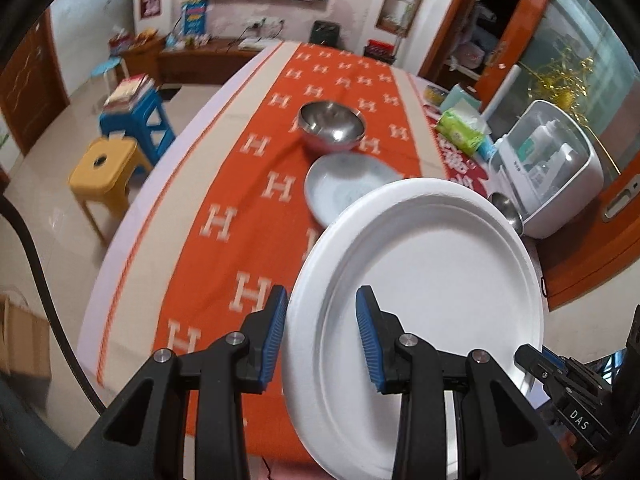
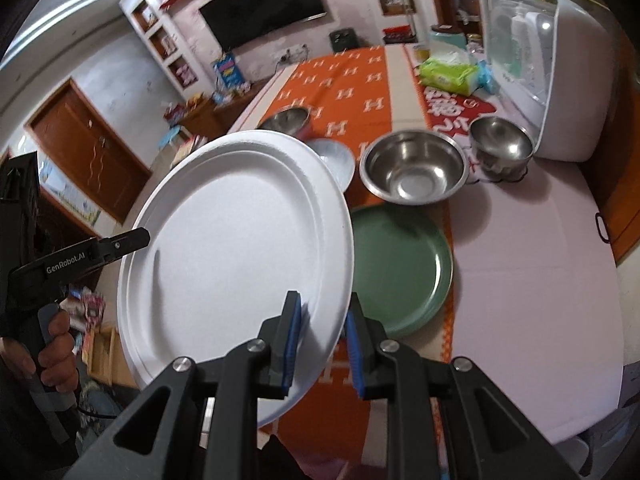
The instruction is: Organize plates and bowls
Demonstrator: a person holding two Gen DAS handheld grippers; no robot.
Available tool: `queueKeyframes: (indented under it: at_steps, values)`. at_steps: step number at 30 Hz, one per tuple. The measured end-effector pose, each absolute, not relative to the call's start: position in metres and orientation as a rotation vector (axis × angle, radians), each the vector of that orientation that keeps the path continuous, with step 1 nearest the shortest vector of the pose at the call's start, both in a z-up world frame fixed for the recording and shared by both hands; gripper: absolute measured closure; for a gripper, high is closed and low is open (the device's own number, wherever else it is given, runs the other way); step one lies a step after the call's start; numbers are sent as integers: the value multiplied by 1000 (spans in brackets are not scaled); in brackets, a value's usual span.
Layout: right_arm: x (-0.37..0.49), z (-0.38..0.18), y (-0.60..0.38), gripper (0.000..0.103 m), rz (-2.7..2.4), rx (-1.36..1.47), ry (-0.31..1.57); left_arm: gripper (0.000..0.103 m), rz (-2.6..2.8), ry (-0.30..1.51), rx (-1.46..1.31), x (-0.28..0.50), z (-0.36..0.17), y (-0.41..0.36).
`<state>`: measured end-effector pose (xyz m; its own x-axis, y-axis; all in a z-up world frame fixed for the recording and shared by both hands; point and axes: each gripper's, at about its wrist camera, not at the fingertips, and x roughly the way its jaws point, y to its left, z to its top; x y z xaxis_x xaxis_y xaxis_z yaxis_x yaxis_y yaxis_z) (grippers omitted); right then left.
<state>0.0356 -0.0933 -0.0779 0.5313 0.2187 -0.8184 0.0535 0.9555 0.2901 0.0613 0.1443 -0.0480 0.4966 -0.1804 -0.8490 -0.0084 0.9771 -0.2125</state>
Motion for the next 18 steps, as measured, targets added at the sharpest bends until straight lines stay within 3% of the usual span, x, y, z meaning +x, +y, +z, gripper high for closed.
queueKeyframes:
  at_steps: [18]
  values:
    - [49, -120, -47, 78, 174, 189, 1227, 69, -2, 1164, -248, 52, -103, 186]
